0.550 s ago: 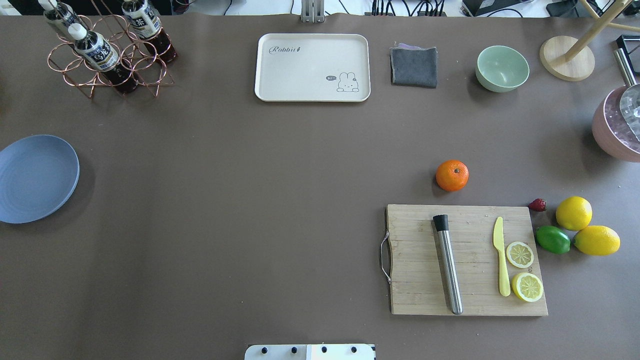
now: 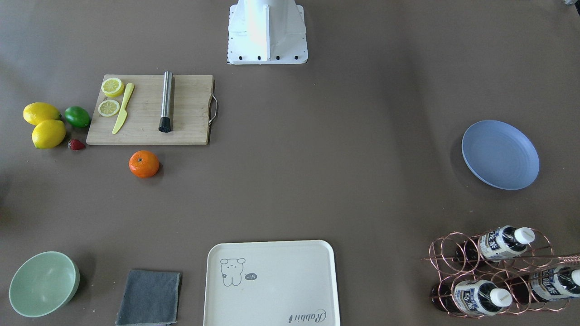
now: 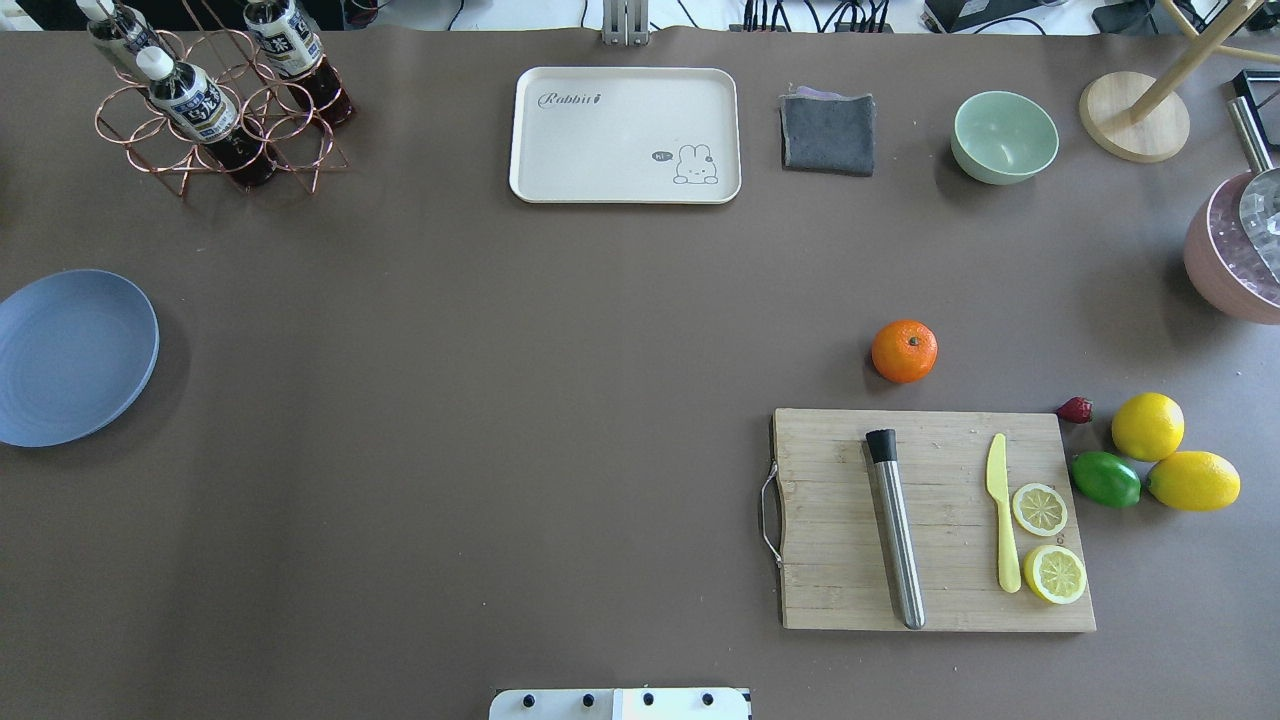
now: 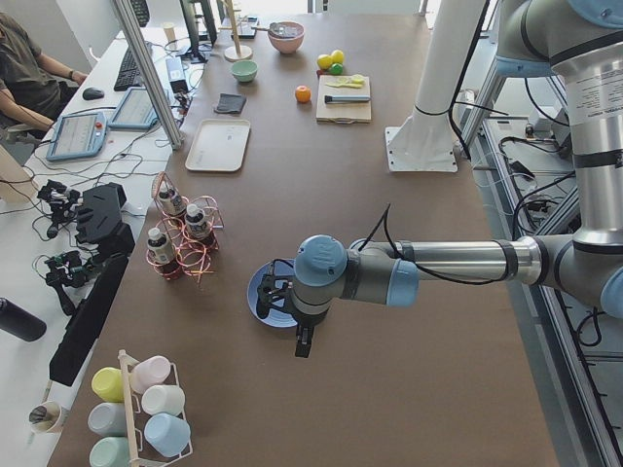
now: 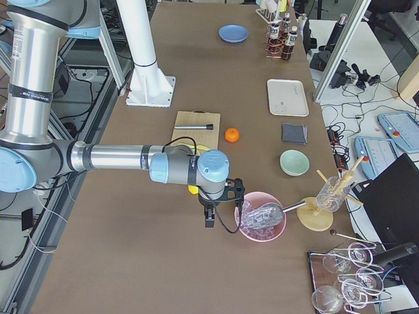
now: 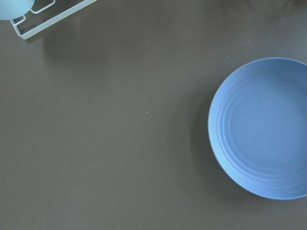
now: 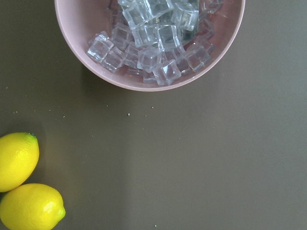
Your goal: Pick orange to plate
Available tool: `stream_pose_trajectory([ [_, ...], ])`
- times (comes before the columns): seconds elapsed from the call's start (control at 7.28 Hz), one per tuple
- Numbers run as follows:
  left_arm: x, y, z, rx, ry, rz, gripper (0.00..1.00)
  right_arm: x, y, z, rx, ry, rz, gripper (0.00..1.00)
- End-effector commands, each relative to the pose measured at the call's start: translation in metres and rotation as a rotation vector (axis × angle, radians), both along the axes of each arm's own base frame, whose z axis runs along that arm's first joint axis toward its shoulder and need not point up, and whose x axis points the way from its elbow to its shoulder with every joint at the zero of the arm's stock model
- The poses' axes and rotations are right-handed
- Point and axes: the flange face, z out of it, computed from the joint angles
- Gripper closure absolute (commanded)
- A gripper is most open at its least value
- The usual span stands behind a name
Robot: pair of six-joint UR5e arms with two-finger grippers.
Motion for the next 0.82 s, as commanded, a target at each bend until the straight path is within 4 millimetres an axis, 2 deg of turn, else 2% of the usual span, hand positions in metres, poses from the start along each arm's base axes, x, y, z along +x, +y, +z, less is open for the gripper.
stream_pose_trajectory([
  [0.0, 0.0005, 0.0010, 0.0016, 0.006, 0.003, 0.003, 0.03, 0.0041, 0.0041, 0.0015, -0.010, -0.002, 0.016, 0.00],
  [0.41, 0.0010, -0.0009, -0.0023, 0.011, 0.003, 0.003, 0.03, 0.0027, 0.0036, 0.0030, -0.013, -0.014, 0.013, 0.00],
  [0.69, 0.0061, -0.0007, 0.0026, -0.001, -0.001, 0.015, 0.03, 0.0029, 0.0011, 0.0038, -0.013, -0.011, 0.013, 0.00],
])
